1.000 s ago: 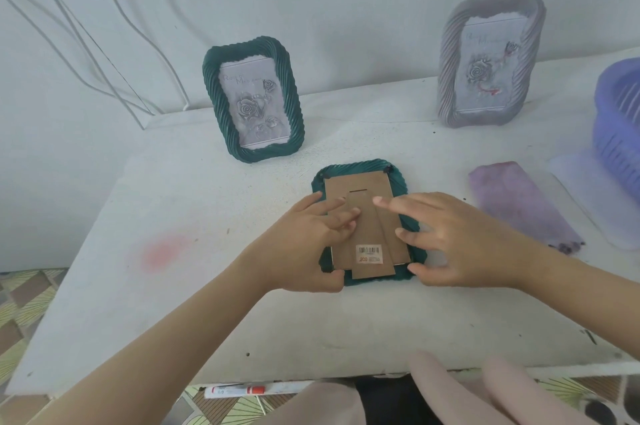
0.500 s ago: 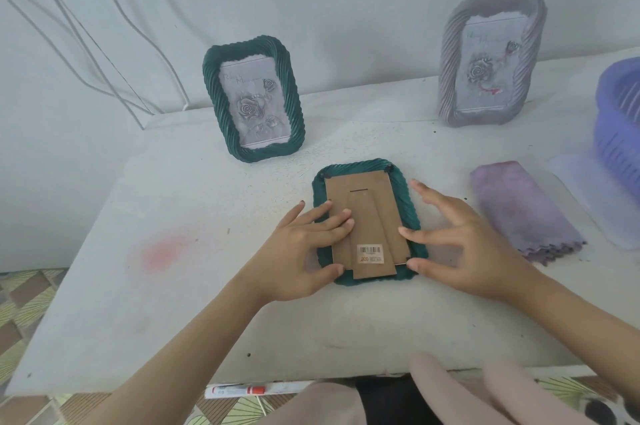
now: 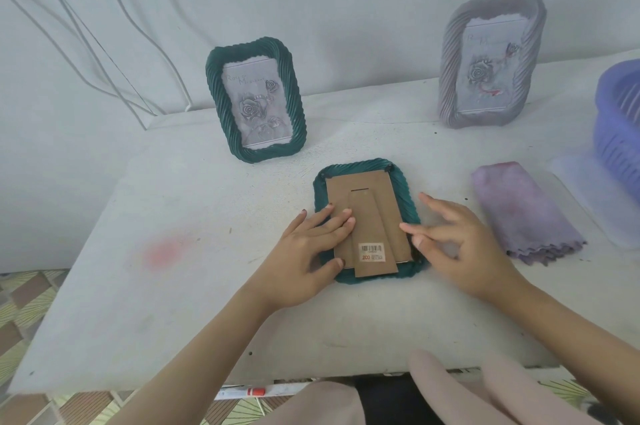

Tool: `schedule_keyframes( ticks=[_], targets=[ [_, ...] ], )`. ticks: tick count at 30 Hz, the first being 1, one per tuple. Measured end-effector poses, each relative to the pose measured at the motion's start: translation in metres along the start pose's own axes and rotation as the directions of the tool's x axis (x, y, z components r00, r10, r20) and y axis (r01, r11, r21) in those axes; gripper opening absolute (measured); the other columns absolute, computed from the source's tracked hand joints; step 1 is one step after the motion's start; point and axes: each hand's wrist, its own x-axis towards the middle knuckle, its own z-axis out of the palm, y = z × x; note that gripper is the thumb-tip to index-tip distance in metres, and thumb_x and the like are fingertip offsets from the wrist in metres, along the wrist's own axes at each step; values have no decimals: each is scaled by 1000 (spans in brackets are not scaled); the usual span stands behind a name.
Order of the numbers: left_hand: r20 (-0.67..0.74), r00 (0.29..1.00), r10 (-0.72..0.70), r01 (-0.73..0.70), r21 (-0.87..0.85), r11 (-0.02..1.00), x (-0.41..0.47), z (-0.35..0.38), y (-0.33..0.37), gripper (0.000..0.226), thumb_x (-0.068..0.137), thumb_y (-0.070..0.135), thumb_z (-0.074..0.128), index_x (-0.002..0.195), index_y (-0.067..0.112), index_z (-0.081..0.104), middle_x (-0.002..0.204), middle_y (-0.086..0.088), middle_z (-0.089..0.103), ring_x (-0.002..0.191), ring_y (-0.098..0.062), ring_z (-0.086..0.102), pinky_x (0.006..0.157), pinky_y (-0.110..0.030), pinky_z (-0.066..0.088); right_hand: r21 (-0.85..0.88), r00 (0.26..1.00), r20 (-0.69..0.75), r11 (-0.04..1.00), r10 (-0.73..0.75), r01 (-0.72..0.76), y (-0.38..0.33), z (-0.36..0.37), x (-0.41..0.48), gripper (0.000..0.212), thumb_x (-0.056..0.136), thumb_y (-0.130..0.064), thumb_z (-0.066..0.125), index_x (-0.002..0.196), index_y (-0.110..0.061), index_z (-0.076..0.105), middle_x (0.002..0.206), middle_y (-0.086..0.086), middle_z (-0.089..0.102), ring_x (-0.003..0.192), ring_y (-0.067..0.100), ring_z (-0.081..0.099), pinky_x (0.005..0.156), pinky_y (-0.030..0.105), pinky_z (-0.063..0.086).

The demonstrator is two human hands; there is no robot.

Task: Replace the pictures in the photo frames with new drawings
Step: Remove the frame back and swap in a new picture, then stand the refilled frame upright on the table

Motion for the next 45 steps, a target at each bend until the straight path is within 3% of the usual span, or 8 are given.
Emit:
schedule_keyframes(
  ticks=[6, 15, 20, 24, 28, 37, 42, 45],
  targets=[
    [-80, 995, -62, 54, -98, 994, 1, 5, 10, 73, 79, 63, 42, 143, 29, 32, 150, 19, 27, 141, 2, 9, 118, -30, 8, 435, 966, 22, 867, 257, -241, -19, 2, 1, 46, 95, -7, 44, 131, -34, 37, 124, -5, 55, 104, -22, 48, 95, 2, 32],
    [-337, 920, -202, 233, 54, 971, 18, -30, 81, 85, 71, 78, 34, 137, 24, 33, 114, 2, 62, 106, -21, 55, 77, -29, 36, 863, 960, 9, 482, 280, -149, -49, -9, 10, 42, 96, -27, 24, 133, -18, 42, 109, 7, 70, 120, 17, 54, 101, 34, 34],
    [-343, 904, -256, 301, 86, 950, 27, -49, 98, 70, 77, 50, 58, 136, 25, 29, 100, -1, 67, 93, -25, 61, 70, -28, 38, 844, 975, 102, 502, 200, -191, -57, -6, 17, 43, 98, -29, 20, 135, -20, 41, 115, 6, 67, 116, 18, 56, 98, 37, 39],
    [-294, 897, -330, 305, -128, 944, 16, -66, 90, 54, 85, 32, 48, 135, 36, 29, 98, 3, 66, 77, -19, 62, 71, -34, 48, 799, 954, 104, 547, 282, -249, -50, 3, 20, 38, 88, -34, 47, 125, -26, 49, 115, 2, 67, 110, 18, 60, 92, 31, 42],
    [-305, 868, -392, 276, -359, 891, 3, -72, 70, 52, 90, 16, 36, 134, 42, 30, 49, 17, 45, 45, -5, 39, 47, -19, 37, 737, 928, 140, 589, 346, -331, -41, 14, 15, 27, 96, -21, 43, 117, -37, 51, 119, -1, 62, 110, 13, 59, 98, 29, 43],
    [-67, 824, -563, 197, -897, 395, 3, -24, 47, 51, 98, 9, 31, 142, 33, 25, 81, 11, 70, 69, -7, 61, 61, -22, 52, 659, 916, 38, 679, 400, -324, -42, 20, 15, 43, 96, -13, 44, 133, -33, 37, 109, -14, 64, 95, -4, 62, 75, 12, 48],
    [-206, 839, -504, 277, -636, 720, 9, 1, 32, 52, 97, 10, 38, 145, 24, 25, 99, -5, 62, 84, -12, 57, 85, -33, 49, 341, 930, -119, 894, 348, -291, -33, 16, 14, 55, 90, -8, 49, 138, -28, 31, 111, -10, 63, 87, -4, 59, 79, 14, 44],
    [-321, 863, -391, 275, -352, 895, 12, 6, 28, 48, 95, 14, 43, 142, 15, 33, 109, -4, 59, 84, -7, 53, 78, -17, 40, 35, 945, -247, 976, 215, -213, -19, 17, 16, 59, 84, -15, 53, 138, -24, 32, 111, 4, 67, 93, 24, 60, 90, 43, 45]
  ],
)
